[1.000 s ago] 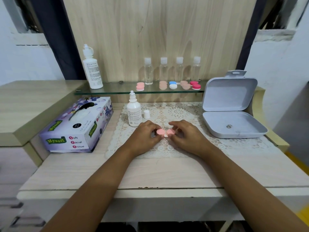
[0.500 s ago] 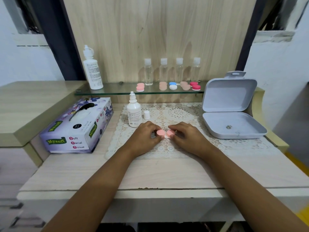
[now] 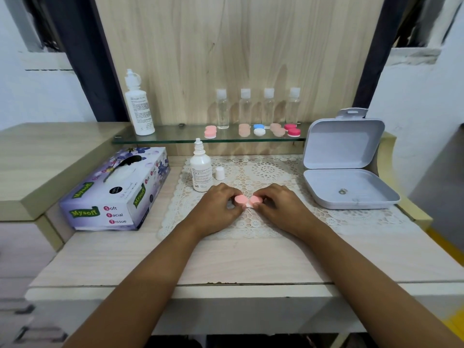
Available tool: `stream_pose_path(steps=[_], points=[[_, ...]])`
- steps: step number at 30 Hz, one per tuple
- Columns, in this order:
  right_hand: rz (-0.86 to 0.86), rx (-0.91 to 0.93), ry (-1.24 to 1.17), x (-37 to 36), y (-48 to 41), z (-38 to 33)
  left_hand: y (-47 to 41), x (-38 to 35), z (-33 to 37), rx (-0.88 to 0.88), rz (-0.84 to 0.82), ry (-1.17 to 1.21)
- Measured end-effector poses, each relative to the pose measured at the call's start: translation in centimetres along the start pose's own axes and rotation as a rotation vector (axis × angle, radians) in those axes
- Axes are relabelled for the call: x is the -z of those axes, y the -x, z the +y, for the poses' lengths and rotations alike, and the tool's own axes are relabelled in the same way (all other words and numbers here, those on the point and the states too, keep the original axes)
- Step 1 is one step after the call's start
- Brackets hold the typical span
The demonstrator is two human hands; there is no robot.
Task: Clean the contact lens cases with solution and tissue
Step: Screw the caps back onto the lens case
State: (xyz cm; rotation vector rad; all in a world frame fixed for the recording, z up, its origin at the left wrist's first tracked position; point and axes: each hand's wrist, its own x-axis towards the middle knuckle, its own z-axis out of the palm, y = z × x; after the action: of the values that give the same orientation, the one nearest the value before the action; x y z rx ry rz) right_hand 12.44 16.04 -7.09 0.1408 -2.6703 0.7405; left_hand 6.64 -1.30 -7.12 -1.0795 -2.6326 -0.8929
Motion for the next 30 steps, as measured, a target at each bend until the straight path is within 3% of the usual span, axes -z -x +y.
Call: stream_pose_path(steps=[9,12,25,30], points=[[-0.025,0.019,0.037,0.2,0.4,-0.3,0.1,0.3,0.2,0.007,0.009,0.022],[-0.064,-0.041,0.096,0.1,0.3,0.1,0.0,0.5,0.3,0.070,0.065,0.053],[-0.020,0.080,0.169,-0.7,0.3,0.8,-6.1,4.5,4.0,0.213,0.407,-0.004],[-0.017,0.088,0.160,-0.8,0.3,0.9,-9.4,5.7,4.8,0.295,0.439,-0.056]])
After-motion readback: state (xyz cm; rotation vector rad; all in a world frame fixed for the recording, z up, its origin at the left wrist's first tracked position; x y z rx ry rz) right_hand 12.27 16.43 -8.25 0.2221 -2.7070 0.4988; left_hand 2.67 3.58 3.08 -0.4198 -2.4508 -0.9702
